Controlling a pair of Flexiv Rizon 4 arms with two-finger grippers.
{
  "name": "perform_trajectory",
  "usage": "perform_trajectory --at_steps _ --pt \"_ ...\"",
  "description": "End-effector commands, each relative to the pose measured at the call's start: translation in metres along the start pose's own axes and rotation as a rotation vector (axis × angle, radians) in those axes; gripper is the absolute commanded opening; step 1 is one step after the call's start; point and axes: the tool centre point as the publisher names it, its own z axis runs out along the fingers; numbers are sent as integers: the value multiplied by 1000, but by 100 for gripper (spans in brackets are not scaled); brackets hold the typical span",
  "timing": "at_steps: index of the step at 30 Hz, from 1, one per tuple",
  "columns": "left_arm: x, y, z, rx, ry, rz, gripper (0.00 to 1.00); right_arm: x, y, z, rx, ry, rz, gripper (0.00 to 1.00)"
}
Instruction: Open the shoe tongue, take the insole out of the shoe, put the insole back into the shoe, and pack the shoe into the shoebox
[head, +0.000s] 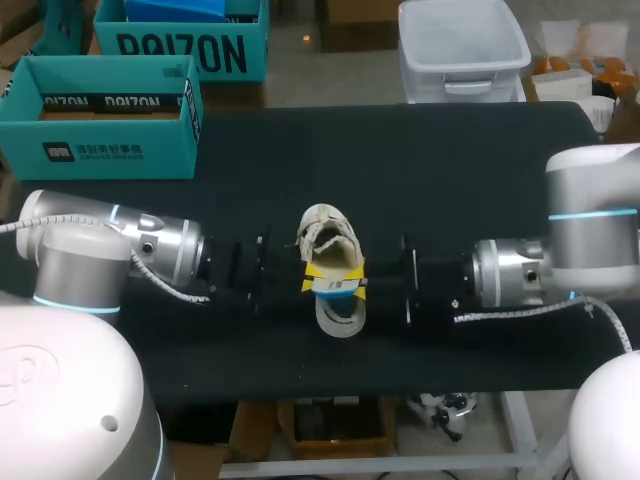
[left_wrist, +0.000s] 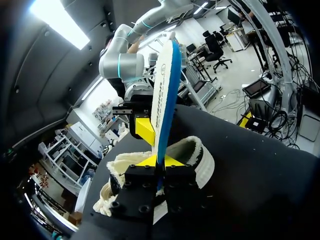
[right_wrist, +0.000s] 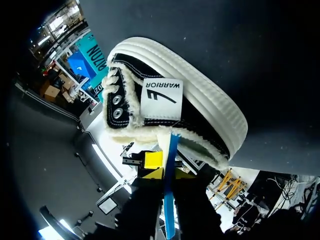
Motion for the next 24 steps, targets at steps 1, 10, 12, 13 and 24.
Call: perform_trajectory --at_steps 1,10,12,13,24 --pt "3 -7 -2 -1 -4 -10 5 0 0 1 4 -3 -1 0" --pt "5 -31 -8 45 -3 3 32 -2 -1 0 0 -9 2 0" --pt "5 -29 -5 36 -3 5 0 -2 0 0 0 -10 4 0" --pt "5 -26 -3 32 -4 3 0 -2 2 0 0 -12 4 0" --pt "-3 1 10 -9 -3 -13 0 4 29 4 4 -23 14 0"
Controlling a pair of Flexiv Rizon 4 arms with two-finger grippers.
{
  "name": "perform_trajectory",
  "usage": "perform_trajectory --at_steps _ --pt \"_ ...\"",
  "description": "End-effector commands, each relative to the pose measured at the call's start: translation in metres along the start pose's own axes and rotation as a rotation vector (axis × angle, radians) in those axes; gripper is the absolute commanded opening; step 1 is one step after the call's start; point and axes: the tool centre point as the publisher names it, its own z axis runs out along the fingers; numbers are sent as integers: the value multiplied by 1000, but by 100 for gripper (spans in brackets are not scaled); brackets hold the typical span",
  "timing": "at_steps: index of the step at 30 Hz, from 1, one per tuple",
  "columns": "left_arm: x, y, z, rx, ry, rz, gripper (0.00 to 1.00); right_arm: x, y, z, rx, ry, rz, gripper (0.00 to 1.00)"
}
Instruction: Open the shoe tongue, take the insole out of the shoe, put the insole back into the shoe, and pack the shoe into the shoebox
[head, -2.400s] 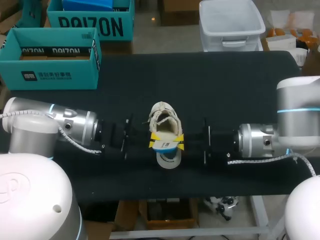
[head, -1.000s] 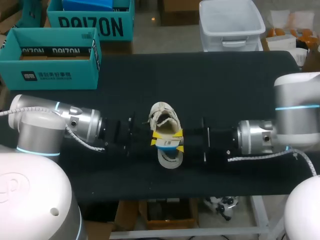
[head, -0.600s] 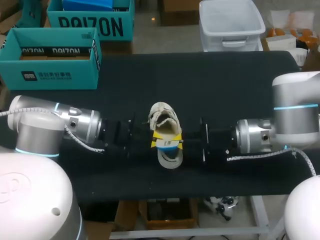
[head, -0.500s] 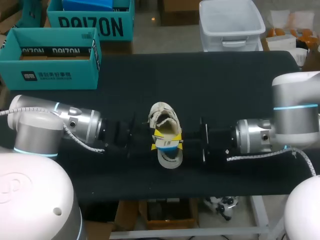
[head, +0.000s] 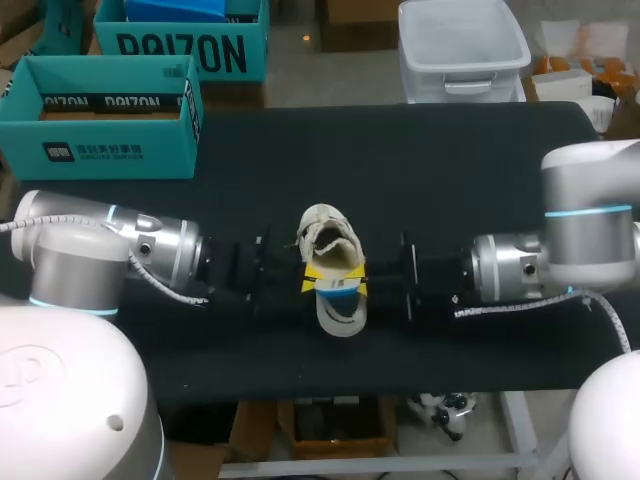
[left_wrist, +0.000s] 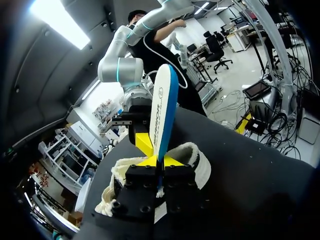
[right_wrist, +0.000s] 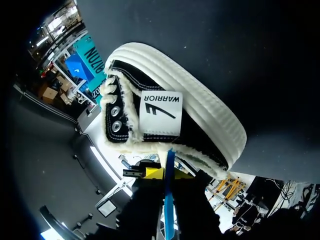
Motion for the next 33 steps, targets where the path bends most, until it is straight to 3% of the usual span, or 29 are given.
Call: perform_trajectory --at_steps 1,11,13,15,17,19,22,24,25,26,28,33 --pt "-4 13 13 -13 0 -3 0 4 14 7 17 -9 3 0" --pt "-3 24 13 -36 3 -21 0 1 21 10 9 -22 24 0" --pt "-2 23 12 -34 2 -21 0 2 13 6 2 -12 15 36" --pt "-2 22 11 -33 1 -19 0 2 5 3 -6 -8 6 48" --pt "-2 22 11 -31 -1 -20 0 2 -4 0 -16 -6 -5 72" --pt "-2 22 10 -30 -3 -20 0 2 -10 -2 -26 -7 -14 65" --pt "-1 22 10 -28 -7 -22 0 2 -18 -3 -36 -10 -23 42" --pt "1 19 9 -28 -7 -23 0 2 -20 -3 -37 -12 -24 39" --pt "2 19 9 -28 -6 -22 0 2 -20 -2 -39 -19 -22 33" --pt "2 19 10 -29 -5 -21 0 2 -21 -2 -38 -21 -22 25" --pt "2 17 10 -28 -5 -19 0 2 -21 0 -37 -26 -22 0" --pt "0 15 9 -30 -3 -17 0 0 -20 1 -31 -32 -21 0"
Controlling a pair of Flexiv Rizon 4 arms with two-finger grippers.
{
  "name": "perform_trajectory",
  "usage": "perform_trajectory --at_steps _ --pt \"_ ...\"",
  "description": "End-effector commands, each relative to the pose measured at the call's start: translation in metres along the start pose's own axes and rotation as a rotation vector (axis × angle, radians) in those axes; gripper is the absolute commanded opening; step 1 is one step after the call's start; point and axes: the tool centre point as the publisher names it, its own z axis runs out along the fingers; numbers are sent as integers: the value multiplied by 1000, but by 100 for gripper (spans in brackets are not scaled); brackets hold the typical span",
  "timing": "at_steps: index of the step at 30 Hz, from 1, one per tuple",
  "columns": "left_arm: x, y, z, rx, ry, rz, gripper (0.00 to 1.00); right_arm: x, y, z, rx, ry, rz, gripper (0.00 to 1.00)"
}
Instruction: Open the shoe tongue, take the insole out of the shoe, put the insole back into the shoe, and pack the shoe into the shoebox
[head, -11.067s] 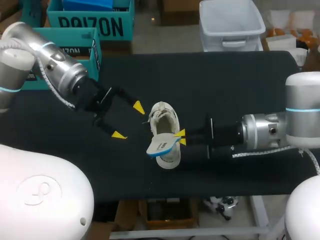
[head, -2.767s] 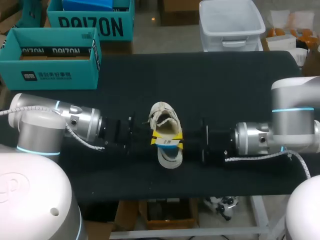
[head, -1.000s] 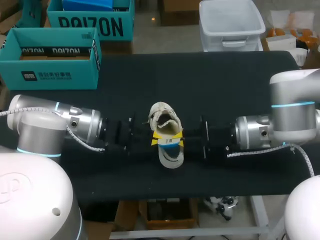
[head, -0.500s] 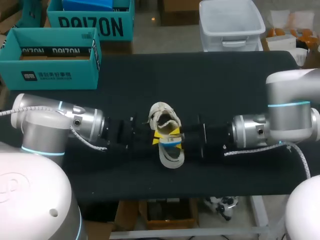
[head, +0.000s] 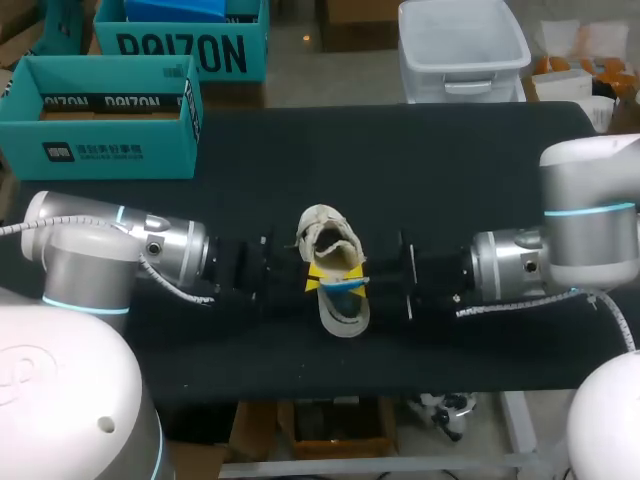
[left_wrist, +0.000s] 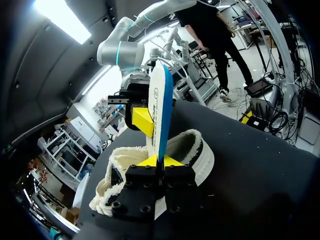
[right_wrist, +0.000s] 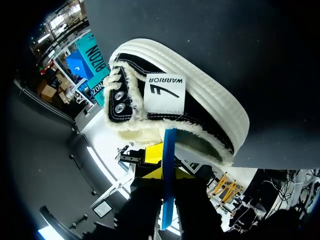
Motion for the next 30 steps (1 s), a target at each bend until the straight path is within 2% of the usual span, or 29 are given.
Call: perform_trajectory --at_steps 1,2,4,6,7,10,11,16,24,30 --pt "1 -3 0 -4 -3 1 0 0 0 1 -1 -1 1 0" --pt "1 -6 -2 -1 -3 0 0 0 0 1 -1 -1 1 0" --pt "2 -19 -6 31 -6 11 27 -1 1 1 2 0 1 0" --pt "3 -26 -7 46 -8 26 30 -1 2 1 4 0 1 0" --pt "3 -27 -7 47 -8 28 29 -1 2 1 5 1 1 0" --pt "3 -32 -6 62 -5 39 16 -2 2 1 8 0 1 0" --pt "3 -33 -5 63 -4 42 0 -2 2 1 8 0 2 0" --pt "3 -29 0 52 0 46 0 -4 6 0 11 4 3 0" --pt "-6 -7 9 5 7 23 0 -3 30 6 25 10 15 0" --pt "-7 0 10 -17 12 14 0 -4 43 11 29 -7 34 0"
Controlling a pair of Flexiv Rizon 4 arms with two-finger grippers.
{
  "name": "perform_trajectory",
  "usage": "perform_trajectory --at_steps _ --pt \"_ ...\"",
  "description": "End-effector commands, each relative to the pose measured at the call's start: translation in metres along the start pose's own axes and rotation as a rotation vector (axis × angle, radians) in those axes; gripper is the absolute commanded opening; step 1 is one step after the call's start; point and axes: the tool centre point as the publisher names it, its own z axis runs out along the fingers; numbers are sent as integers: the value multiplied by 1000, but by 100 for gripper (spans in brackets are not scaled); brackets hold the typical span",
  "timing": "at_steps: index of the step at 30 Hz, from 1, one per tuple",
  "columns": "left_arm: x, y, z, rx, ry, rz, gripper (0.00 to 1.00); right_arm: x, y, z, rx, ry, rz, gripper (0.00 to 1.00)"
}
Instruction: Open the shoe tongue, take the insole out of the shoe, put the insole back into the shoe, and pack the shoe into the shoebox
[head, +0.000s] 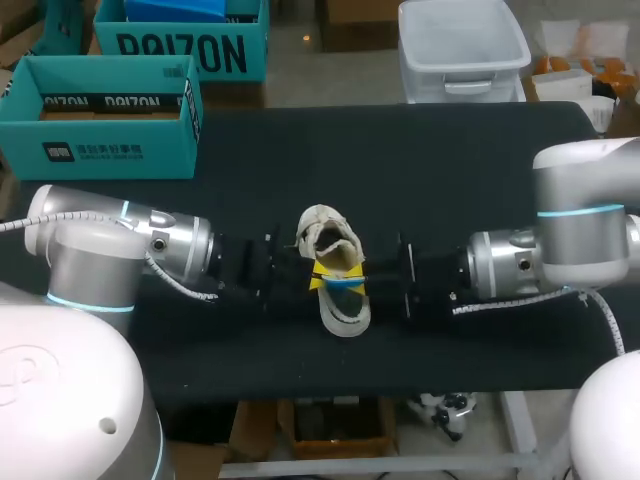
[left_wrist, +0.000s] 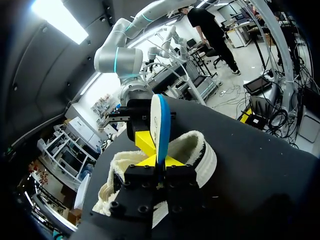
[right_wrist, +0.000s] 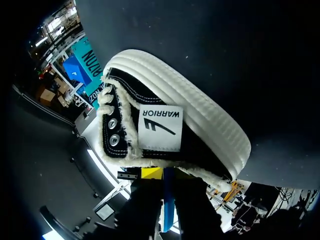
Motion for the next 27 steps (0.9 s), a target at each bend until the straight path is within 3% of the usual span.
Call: perform_trajectory --at_steps 1,5,6,7,8,11,16,18,21,22,27 --pt "-1 5 6 0 3 -4 0 -2 14 7 24 -11 12 0" --pt "0 6 7 -1 6 -8 0 -2 11 6 22 -15 14 0" --pt "0 6 7 -1 6 -8 0 -2 8 4 19 -13 11 5" --pt "0 6 6 0 6 -8 0 -1 5 3 14 -10 6 27" --pt "0 5 5 2 6 -9 0 -1 -1 1 8 -9 1 38" --pt "1 5 5 4 5 -10 0 -2 -11 -3 -11 -10 -10 42" --pt "1 5 4 5 -1 -13 0 -1 -27 -10 -34 -10 -28 39" --pt "1 5 4 5 -1 -12 0 -1 -31 -12 -42 -8 -35 33" --pt "1 4 4 4 -1 -11 0 -1 -33 -13 -45 -4 -39 13" --pt "1 4 4 4 -1 -11 0 -1 -33 -13 -45 -5 -39 0" --pt "1 0 3 4 5 -12 0 -2 -32 -12 -39 -7 -39 0"
